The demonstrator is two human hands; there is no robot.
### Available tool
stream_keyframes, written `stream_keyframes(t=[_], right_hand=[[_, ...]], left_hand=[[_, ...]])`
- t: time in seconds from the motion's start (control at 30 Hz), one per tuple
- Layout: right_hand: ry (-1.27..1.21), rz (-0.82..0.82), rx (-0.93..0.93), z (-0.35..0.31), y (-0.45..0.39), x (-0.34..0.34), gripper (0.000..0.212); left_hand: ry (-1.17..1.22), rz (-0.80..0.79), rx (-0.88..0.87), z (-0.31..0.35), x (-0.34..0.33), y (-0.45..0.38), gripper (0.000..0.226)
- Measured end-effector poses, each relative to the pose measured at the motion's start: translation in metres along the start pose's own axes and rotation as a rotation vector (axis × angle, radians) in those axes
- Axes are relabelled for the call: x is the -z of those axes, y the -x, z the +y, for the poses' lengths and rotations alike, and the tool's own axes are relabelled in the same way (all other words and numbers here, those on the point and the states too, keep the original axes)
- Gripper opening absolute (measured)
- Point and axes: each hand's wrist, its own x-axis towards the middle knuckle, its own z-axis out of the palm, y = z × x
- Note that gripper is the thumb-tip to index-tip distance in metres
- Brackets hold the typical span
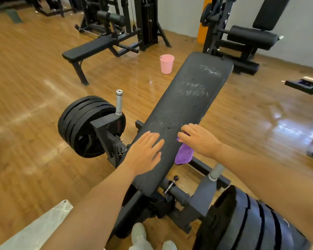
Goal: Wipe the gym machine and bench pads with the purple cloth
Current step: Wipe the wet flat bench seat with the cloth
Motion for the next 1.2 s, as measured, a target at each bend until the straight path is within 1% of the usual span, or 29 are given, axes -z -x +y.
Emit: stream_keyframes(t=[0.03, 0.07, 0.17, 0.3, 0.37, 0.53, 0.67, 0.8, 1.0, 1.07, 1.13, 1.2], right_hand=[[0.004, -0.012, -0.021, 0.004, -0.002, -0.003, 0.015], [0.006, -0.020, -0.041, 0.008, -0.004, -0.005, 0.016], [0.030, -0.026, -0.118, 0.021, -0.012, -0.010, 0.039], [0.076, -0.007, -0.227, 0.035, -0.028, -0.017, 0.047], [0.092, 0.001, -0.294, 0.042, -0.035, -0.019, 0.046], [0.103, 0.005, -0.382, 0.072, -0.049, -0.018, 0.038], [0.111, 0.027, -0.431, 0.108, -0.056, -0.020, 0.048], [0.152, 0.016, -0.464, 0.156, -0.060, -0.029, 0.038], [0.231, -0.008, -0.499, 0.259, -0.058, -0.043, 0.037], [0.268, 0.006, -0.514, 0.297, -0.059, -0.042, 0.036], [0.315, 0.039, -0.533, 0.335, -0.062, -0.038, 0.035], [0.382, 0.070, -0.554, 0.370, -0.066, -0.032, 0.027]], left_hand=[[0.002, 0.005, -0.016, -0.006, -0.003, -0.005, 0.043], [0.004, 0.008, -0.032, -0.013, -0.006, -0.009, 0.044], [0.020, 0.013, -0.081, -0.036, -0.016, -0.019, 0.044], [0.047, 0.035, -0.171, -0.070, -0.031, -0.035, 0.044], [0.050, 0.040, -0.220, -0.089, -0.037, -0.047, 0.045], [0.082, 0.064, -0.248, -0.118, -0.057, -0.086, 0.045], [0.076, 0.068, -0.267, -0.129, -0.075, -0.126, 0.046], [0.082, 0.064, -0.271, -0.136, -0.097, -0.172, 0.048], [0.081, 0.113, -0.251, -0.134, -0.138, -0.266, 0.042], [0.095, 0.112, -0.244, -0.130, -0.150, -0.298, 0.047], [0.109, 0.114, -0.243, -0.126, -0.163, -0.329, 0.046], [0.106, 0.123, -0.223, -0.124, -0.176, -0.359, 0.043]])
